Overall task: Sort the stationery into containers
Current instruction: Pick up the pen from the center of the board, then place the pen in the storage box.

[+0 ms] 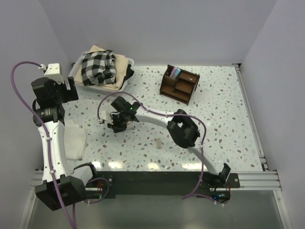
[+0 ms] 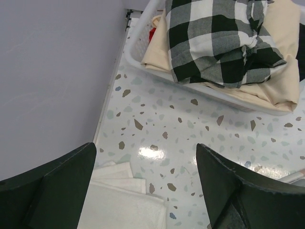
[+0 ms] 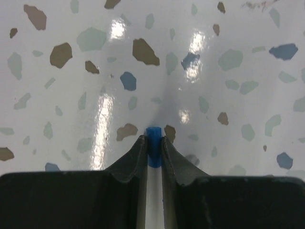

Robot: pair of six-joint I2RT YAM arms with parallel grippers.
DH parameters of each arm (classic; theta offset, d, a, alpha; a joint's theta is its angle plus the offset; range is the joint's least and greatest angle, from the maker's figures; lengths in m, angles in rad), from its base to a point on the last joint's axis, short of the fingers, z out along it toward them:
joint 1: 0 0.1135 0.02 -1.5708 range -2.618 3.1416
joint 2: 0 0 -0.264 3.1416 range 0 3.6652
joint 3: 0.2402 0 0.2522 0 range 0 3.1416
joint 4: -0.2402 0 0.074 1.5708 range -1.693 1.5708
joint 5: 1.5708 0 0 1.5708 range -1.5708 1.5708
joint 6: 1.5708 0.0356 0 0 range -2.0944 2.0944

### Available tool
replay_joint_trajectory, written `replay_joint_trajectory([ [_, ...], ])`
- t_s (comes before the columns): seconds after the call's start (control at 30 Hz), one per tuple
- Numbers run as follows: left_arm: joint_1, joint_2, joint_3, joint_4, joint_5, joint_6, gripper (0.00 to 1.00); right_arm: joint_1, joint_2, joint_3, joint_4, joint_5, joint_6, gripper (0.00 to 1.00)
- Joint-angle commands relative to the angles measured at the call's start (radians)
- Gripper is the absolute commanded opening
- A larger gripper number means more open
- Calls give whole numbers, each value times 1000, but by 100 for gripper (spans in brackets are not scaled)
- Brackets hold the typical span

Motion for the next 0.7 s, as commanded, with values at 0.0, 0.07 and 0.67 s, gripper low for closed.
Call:
replay_joint_trajectory([
  [0.0, -3, 15, 48, 79, 94, 39, 90, -52, -135, 105, -191, -44, 20, 0],
  [0.07, -3, 27, 48, 95, 146, 39, 88, -73, -187, 97, -183, -46, 24, 0],
  [0.67, -151, 263, 116, 244, 669, 69, 80, -513, -477, -188, 832, 127, 609, 0],
])
